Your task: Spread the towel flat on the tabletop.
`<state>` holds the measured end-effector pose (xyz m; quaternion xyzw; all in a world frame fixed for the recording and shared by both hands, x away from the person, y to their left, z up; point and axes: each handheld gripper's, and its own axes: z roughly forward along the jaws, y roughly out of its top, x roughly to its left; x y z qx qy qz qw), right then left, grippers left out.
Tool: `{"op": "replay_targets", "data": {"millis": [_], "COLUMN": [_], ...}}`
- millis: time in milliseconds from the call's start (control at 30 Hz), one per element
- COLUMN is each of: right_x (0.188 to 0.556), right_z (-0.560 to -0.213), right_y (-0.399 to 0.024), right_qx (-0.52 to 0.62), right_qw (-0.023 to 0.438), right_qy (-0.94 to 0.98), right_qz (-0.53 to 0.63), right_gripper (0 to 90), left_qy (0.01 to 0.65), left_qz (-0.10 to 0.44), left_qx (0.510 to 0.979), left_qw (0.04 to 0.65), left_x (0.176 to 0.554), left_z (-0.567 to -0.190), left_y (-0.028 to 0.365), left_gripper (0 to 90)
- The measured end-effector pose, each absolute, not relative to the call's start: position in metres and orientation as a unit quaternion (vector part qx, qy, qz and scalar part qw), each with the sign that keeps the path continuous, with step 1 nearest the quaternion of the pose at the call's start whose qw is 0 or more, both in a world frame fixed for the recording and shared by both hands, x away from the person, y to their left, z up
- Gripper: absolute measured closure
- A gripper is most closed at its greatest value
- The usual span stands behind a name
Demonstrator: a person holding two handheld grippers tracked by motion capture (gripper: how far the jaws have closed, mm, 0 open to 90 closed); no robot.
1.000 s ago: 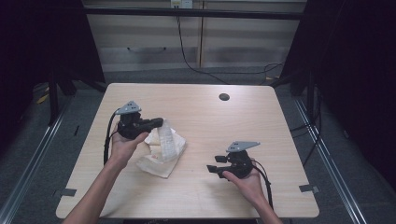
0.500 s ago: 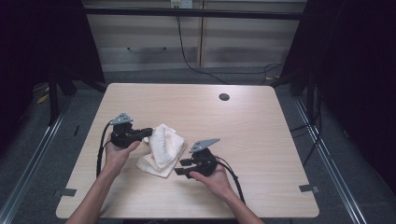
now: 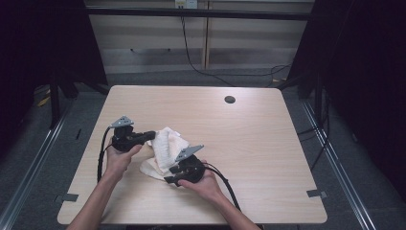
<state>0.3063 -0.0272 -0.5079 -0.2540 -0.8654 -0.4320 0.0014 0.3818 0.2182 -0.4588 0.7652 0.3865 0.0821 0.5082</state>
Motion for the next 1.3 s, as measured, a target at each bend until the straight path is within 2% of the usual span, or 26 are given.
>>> {"op": "replay_targets", "data": {"millis": [133,200,300,433,767,933,1033,1300], "right_x": [0.301,0.299,0.297,0.296,0.292,0.297,0.300,0.288], "right_z": [-0.505,-0.505,-0.503,-0.500,-0.491,-0.495,-0.500,-0.485], "right_y": [-0.032,-0.039,-0.055,-0.091,-0.175,-0.195,-0.200,-0.203], "right_qx": [-0.248,-0.253,-0.264,-0.290,-0.360,-0.380,-0.390,-0.386], "right_qw": [-0.022,-0.026,-0.024,-0.040,-0.091,-0.111,-0.102,-0.116], "right_qy": [-0.877,-0.878,-0.878,-0.875,-0.850,-0.841,-0.834,-0.827], "right_qz": [-0.411,-0.406,-0.399,-0.386,-0.375,-0.368,-0.377,-0.392], "right_gripper": [78.4,83.1,85.3,85.6,85.6,85.3,83.8,65.6], "left_qy": [0.386,0.386,0.387,0.382,0.333,0.326,0.337,0.337], "left_qz": [0.084,0.086,0.087,0.088,0.092,0.089,0.084,0.080], "left_qx": [0.764,0.763,0.761,0.766,0.810,0.819,0.818,0.819], "left_qw": [0.510,0.512,0.513,0.510,0.474,0.464,0.459,0.457], "left_x": [0.381,0.380,0.379,0.376,0.353,0.349,0.352,0.350], "left_z": [-0.457,-0.456,-0.455,-0.454,-0.457,-0.465,-0.473,-0.479], "left_y": [0.220,0.221,0.223,0.222,0.206,0.203,0.205,0.207], "left_gripper": [87.8,87.8,87.8,87.8,87.9,87.9,87.9,87.8]}}
